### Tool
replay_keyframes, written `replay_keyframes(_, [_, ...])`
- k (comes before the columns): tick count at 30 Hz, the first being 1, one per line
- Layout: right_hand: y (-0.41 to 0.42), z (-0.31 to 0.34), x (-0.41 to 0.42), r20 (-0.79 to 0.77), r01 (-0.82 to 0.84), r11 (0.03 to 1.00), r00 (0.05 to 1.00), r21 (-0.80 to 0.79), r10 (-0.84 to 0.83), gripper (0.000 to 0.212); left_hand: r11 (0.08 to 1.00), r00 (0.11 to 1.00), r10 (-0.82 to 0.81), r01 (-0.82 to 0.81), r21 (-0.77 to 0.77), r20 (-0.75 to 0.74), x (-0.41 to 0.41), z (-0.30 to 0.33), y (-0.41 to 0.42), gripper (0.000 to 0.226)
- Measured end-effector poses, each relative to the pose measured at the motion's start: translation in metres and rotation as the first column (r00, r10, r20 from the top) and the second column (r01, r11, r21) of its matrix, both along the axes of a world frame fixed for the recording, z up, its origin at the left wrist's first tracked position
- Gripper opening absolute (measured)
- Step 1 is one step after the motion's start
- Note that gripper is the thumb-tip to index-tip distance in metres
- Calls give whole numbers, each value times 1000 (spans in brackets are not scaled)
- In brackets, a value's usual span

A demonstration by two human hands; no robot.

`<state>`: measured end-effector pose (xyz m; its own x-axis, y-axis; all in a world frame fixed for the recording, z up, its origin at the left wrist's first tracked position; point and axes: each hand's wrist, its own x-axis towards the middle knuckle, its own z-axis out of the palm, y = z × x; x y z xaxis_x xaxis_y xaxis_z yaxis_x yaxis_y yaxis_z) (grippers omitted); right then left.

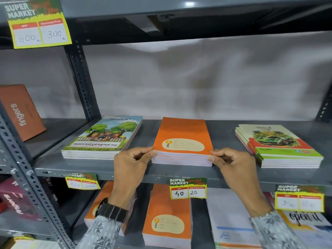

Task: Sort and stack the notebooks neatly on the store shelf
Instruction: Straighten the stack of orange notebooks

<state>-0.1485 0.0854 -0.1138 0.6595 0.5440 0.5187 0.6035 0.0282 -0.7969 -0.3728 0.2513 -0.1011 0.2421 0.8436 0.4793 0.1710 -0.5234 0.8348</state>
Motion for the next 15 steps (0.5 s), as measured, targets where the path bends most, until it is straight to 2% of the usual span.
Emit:
replay_keyframes(8, [-1,0,-4,58,17,999,998,-31,-15,13,997,999,18,-15,72,-46,-1,-5,1,18])
replay_keyframes(11, [-2,3,-6,66,20,999,998,-46,-17,14,999,996,-22,26,45,-81,-3,-1,0,16])
replay_keyframes(13, [-5,6,-9,90,7,998,996,-58,-2,19,999,997,-45,45,4,-70,-5,4,-3,18])
replay_keyframes(15, [-16,8,-12,168,-6,998,986,-59,16,30,1000,1000,7,-6,20,-25,-4,8,-11,19])
